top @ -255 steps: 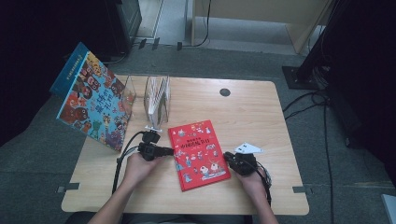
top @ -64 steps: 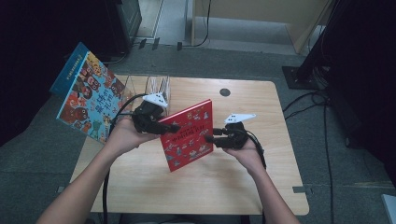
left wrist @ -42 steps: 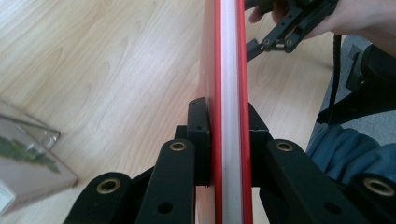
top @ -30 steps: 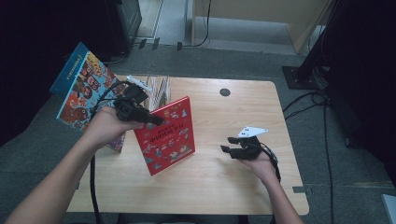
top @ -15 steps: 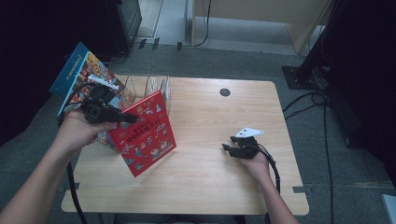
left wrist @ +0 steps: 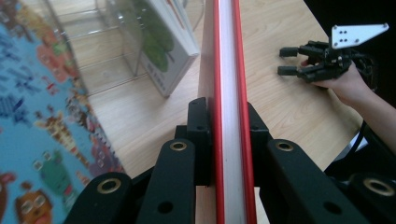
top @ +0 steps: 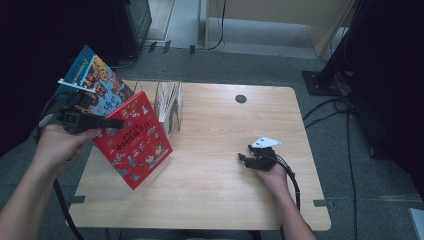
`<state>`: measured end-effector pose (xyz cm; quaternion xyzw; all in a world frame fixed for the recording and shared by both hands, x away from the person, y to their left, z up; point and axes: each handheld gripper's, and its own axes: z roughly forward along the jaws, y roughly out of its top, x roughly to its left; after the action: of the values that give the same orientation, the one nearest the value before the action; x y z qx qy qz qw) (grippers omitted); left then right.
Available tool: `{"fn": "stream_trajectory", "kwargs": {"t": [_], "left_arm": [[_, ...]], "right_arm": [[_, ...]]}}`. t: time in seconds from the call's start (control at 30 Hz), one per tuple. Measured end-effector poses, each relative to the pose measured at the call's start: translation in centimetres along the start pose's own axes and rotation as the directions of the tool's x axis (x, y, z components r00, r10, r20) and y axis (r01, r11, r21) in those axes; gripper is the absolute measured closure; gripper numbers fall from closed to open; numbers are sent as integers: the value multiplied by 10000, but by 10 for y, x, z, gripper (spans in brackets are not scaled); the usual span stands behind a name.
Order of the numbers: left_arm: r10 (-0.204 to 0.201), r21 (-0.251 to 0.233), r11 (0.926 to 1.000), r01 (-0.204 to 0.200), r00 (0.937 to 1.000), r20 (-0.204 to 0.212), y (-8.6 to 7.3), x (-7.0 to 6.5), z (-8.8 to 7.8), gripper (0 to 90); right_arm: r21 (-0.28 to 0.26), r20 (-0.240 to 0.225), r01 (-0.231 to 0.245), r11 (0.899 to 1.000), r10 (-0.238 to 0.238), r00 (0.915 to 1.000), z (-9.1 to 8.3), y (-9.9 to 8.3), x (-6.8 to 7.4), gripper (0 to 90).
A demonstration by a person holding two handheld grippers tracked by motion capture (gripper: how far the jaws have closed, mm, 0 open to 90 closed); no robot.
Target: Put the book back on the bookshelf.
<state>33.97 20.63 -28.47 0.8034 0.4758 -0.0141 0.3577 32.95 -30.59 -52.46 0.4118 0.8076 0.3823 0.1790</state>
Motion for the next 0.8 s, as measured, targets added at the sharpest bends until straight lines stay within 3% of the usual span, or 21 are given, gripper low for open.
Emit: {"fn": "stream_trajectory", "kwargs": {"t": [0.3,0.53,0.67,0.8], "left_arm": [[-816,-322,9963,800,9953,-513,-9,20,-19,798],[-1611,-650,9858,1547,9808,-1100,-2,33,-20,798],[-1853,-748,9816,1756,9710,-1511,7,39,-13,797],[-1955,-726,9799,1856,9659,-1699,18,41,-6,797]], "right_arm": [[15,-26,34,10000,-34,10000,1,0,1,387],[12,-28,53,10000,-52,10000,1,0,1,386],[8,-24,71,10000,-71,10000,1,0,1,385],[14,-40,70,10000,-70,10000,1,0,1,380]]}}
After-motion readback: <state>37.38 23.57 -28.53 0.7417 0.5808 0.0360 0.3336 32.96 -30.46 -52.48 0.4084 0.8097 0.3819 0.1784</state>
